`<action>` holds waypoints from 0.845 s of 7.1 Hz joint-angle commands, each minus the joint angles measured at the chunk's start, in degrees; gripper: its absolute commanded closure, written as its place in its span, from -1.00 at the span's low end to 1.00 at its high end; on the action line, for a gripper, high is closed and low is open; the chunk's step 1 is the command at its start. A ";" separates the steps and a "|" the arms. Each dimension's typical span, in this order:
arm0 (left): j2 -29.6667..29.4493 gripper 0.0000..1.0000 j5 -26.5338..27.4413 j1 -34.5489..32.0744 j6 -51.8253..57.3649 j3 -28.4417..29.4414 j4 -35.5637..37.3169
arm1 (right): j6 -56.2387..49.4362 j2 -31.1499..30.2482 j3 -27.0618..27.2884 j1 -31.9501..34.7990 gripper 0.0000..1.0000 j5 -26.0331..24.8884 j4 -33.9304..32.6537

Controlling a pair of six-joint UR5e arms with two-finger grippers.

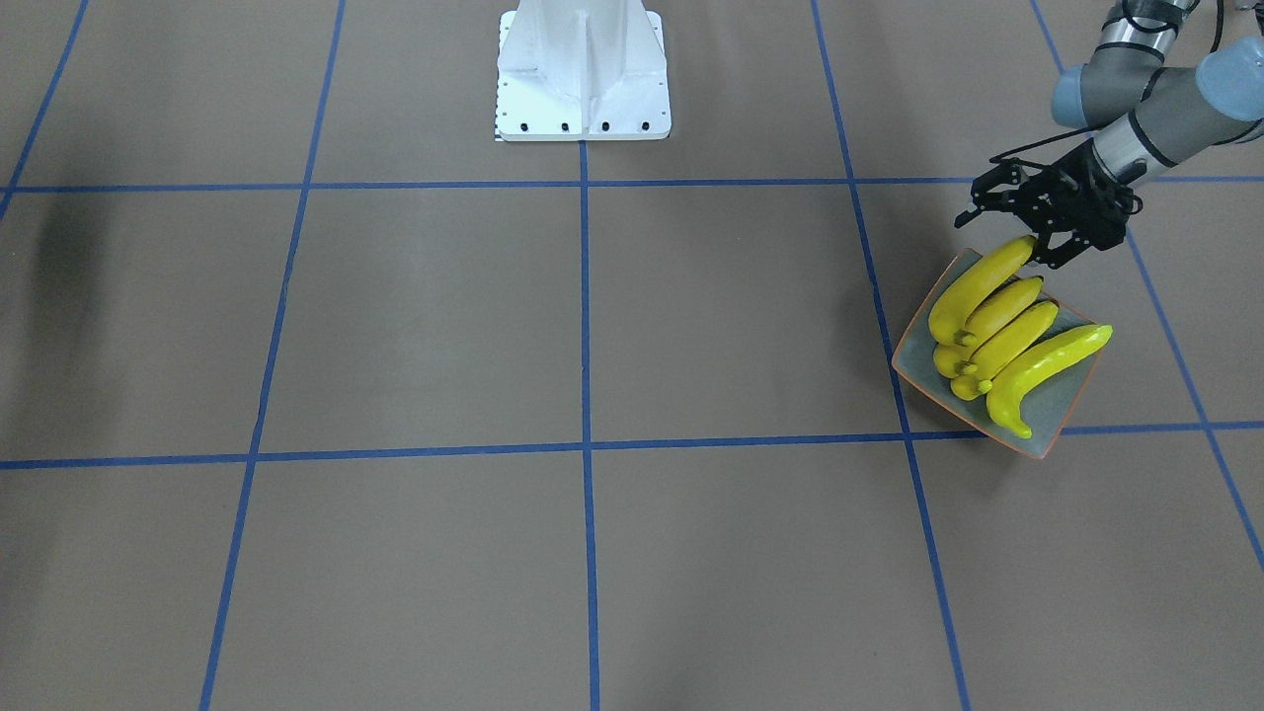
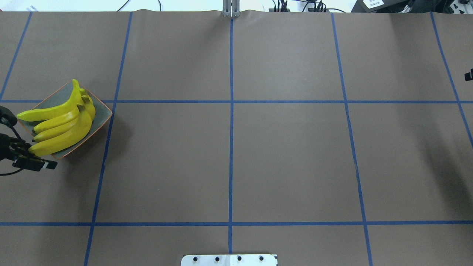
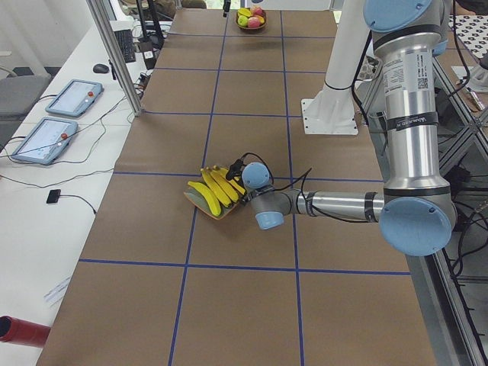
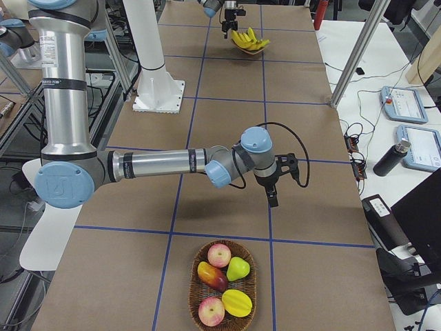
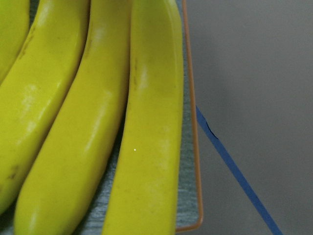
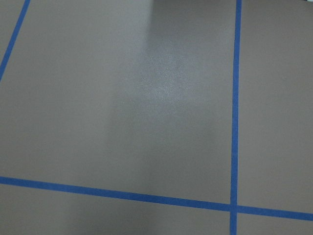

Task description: Transfer all bananas from basket to plate

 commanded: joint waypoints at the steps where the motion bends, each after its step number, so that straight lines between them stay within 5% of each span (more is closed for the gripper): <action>1: -2.90 -0.99 -3.16 -8.23 3.33 0.39 5.37 | -0.03 -0.08 0.00 0.28 -1.00 0.91 -0.07; 6: -3.08 -0.99 -2.37 -15.46 9.76 0.56 12.23 | -1.08 -0.69 -2.62 2.73 -1.00 2.05 -0.15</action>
